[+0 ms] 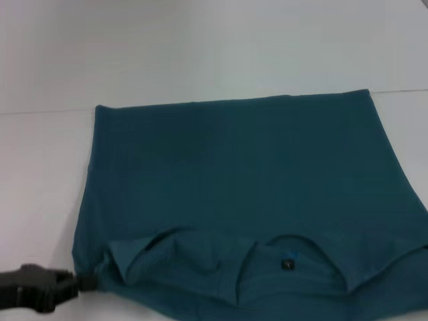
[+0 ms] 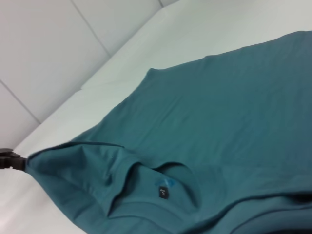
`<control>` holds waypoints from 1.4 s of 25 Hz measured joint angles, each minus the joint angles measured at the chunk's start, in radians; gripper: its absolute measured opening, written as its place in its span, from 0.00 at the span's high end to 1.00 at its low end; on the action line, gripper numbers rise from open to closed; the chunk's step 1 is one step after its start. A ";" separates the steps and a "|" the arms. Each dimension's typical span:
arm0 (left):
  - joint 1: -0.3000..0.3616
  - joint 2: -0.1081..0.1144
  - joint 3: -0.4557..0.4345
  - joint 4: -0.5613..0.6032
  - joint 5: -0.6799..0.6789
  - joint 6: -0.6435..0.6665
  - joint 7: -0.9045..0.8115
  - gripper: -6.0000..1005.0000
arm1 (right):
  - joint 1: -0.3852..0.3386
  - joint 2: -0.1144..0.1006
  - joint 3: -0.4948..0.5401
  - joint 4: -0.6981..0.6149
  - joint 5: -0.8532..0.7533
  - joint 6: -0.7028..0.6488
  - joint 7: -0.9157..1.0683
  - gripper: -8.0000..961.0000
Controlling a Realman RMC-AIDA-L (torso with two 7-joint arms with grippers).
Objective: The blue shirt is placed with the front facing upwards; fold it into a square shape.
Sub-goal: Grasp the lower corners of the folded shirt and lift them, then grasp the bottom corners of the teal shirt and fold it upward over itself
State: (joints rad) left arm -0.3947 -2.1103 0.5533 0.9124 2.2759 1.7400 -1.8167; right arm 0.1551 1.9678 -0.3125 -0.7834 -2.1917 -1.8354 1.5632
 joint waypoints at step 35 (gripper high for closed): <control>-0.133 0.043 -0.236 -0.113 0.005 -0.044 0.016 0.97 | 0.144 -0.015 0.112 0.001 -0.036 0.066 0.024 0.96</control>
State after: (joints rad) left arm -0.5279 -2.0673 0.3170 0.7999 2.2805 1.6961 -1.8006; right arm 0.2991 1.9525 -0.2009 -0.7824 -2.2272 -1.7692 1.5871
